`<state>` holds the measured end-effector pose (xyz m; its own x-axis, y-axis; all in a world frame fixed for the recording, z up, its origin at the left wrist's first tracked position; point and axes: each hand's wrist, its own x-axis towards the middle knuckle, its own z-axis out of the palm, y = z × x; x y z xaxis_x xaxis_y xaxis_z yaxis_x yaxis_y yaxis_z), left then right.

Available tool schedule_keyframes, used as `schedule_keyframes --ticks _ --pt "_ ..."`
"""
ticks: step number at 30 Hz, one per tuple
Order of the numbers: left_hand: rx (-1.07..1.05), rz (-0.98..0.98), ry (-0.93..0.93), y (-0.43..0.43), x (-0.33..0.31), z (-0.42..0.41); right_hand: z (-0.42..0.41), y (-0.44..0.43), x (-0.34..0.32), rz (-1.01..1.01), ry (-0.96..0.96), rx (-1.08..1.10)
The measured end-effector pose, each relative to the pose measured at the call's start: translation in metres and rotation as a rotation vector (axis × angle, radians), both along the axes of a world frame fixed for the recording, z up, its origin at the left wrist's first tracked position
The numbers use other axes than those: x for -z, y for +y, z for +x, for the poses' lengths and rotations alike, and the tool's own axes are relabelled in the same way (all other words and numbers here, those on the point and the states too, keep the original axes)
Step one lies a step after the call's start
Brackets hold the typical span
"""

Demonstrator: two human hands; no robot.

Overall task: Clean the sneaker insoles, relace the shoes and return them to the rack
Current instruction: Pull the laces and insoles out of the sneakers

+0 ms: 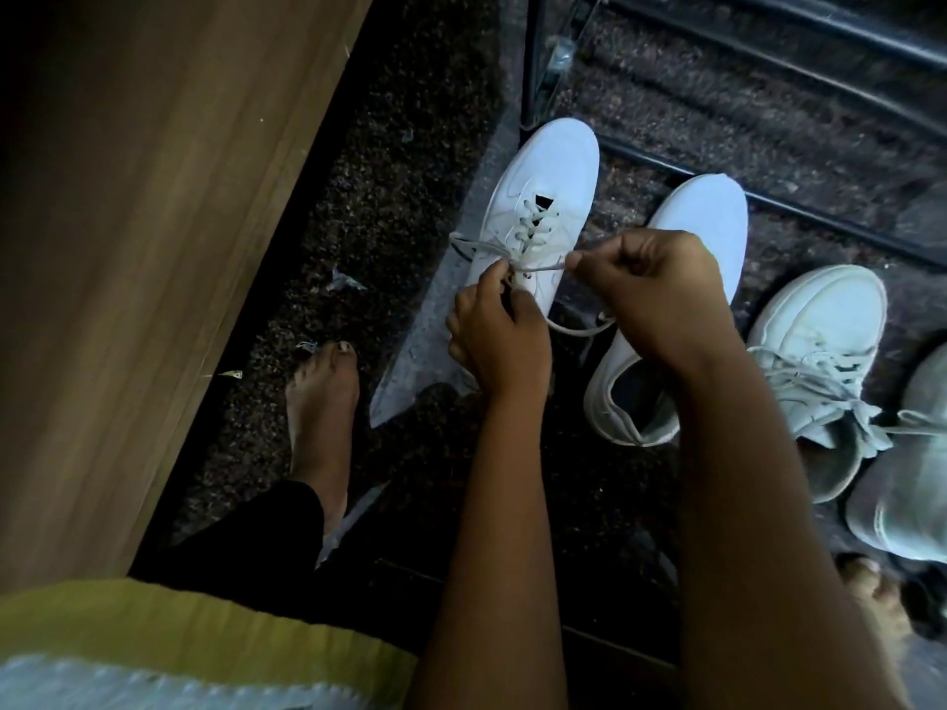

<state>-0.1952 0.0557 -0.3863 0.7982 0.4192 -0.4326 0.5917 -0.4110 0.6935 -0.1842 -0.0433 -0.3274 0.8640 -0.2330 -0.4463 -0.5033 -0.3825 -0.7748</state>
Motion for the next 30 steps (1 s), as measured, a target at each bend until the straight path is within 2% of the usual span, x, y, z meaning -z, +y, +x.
schedule_keyframes --ticks 2,4,7,9,11,13,15,16,18,21,26,30 --pt "-0.163 -0.239 -0.004 -0.001 -0.005 0.007 0.001 0.0 -0.003 0.109 0.014 0.0" --pt "-0.328 -0.436 0.027 -0.002 -0.009 0.011 0.002 0.002 -0.005 0.161 0.042 -0.098" --pt "-0.459 -0.482 0.063 -0.001 -0.006 0.013 -0.001 0.005 -0.003 0.219 0.115 -0.241" --pt "-0.508 -0.608 0.144 0.003 -0.009 0.014 -0.003 0.003 0.002 0.254 0.183 -0.276" --pt "-0.514 -0.722 0.231 0.008 -0.01 0.014 0.0 0.001 0.011 0.205 0.263 -0.314" --pt "-0.526 -0.752 0.254 0.009 -0.01 0.013 0.007 0.003 0.025 0.0 0.246 -0.309" --pt "-0.543 -0.736 0.255 0.009 -0.009 0.011 0.017 0.01 0.039 -0.273 0.06 -0.179" --pt "-0.545 -0.716 0.257 0.008 -0.009 0.01 0.021 0.015 0.045 -0.339 -0.035 -0.133" --pt "-0.548 -0.699 0.239 0.007 -0.008 0.008 0.026 0.022 0.057 -0.377 -0.098 -0.216" --pt "-0.57 -0.705 0.215 0.008 -0.007 0.007 0.024 0.028 0.073 -0.417 -0.06 -0.408" --pt "-0.601 -0.669 0.173 0.005 -0.009 0.007 0.014 0.031 0.072 -0.42 -0.181 -0.198" --pt "-0.584 -0.648 0.151 0.001 -0.007 0.005 0.009 0.023 0.058 -0.451 -0.127 -0.189"
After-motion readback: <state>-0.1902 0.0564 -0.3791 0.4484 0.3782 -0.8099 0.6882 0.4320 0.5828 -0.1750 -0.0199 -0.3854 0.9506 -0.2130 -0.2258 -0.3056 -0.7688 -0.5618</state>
